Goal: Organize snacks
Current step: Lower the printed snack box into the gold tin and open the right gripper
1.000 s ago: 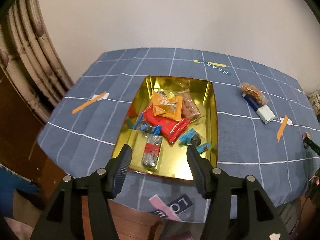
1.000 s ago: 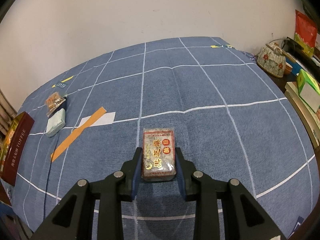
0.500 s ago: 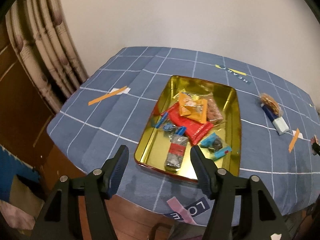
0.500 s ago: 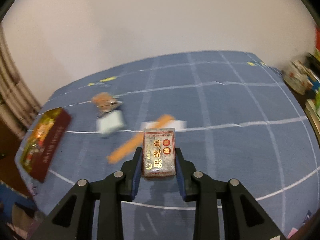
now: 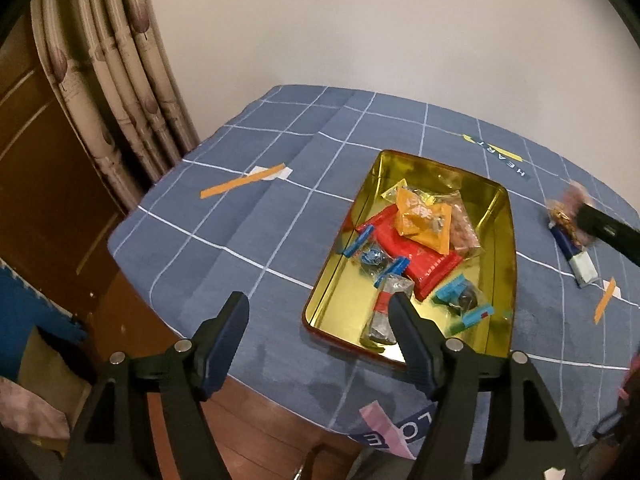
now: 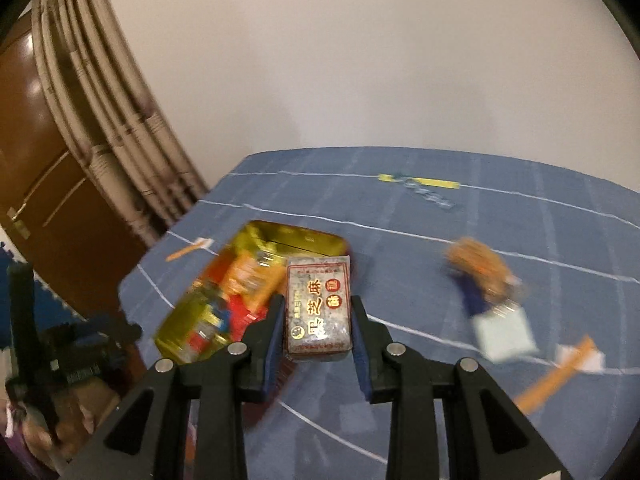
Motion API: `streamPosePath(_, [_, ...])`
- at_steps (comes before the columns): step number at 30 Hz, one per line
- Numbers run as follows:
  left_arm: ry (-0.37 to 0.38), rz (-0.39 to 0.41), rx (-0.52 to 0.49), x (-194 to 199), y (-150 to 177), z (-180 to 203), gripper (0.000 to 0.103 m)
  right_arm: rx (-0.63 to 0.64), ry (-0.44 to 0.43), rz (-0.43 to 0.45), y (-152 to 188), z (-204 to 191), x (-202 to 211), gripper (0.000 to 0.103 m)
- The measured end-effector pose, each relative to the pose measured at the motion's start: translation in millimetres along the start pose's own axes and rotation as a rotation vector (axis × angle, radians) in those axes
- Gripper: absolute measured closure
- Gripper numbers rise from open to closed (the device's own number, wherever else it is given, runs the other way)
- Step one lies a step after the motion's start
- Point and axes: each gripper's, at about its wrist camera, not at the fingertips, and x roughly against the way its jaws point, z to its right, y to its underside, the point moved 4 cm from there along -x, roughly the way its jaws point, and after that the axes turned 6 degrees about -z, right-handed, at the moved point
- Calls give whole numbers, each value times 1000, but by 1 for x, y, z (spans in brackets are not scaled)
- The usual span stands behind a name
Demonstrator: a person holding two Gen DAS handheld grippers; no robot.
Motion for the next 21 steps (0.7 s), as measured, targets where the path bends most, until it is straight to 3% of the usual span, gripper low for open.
streamPosePath(8, [-60, 47, -67, 5, -5, 5, 24, 10, -5, -95, -22, -27, -77, 72])
streamPosePath(21, [-70, 7, -96, -5, -5, 6, 23, 39, 39, -156, -26, -35, -119, 72])
